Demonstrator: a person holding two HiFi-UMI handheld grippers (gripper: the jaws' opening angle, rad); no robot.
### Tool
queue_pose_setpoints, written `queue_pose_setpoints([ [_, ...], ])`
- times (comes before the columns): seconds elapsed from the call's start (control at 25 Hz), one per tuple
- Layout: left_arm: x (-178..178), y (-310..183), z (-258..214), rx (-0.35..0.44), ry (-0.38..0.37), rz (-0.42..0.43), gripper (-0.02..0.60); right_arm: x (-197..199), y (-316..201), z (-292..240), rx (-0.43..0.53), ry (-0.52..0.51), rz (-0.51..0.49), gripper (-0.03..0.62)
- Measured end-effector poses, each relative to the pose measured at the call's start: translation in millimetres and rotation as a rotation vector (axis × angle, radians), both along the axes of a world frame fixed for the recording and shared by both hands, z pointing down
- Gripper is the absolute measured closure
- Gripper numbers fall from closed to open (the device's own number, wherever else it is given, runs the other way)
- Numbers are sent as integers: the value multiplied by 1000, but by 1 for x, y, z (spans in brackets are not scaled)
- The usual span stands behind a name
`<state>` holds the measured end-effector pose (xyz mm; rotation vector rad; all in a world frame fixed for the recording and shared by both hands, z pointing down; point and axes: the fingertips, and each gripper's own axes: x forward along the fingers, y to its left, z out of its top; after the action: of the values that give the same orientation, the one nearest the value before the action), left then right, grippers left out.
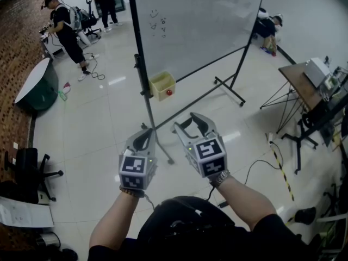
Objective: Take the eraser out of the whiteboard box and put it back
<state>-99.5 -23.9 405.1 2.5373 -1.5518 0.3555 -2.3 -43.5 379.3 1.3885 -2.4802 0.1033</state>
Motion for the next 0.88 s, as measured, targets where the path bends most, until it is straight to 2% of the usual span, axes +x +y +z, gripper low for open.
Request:
queue_pose_setpoints([
  [0.88, -31, -1, 4, 2, 2, 18, 581, -25, -6, -2, 2, -14, 36, 329],
])
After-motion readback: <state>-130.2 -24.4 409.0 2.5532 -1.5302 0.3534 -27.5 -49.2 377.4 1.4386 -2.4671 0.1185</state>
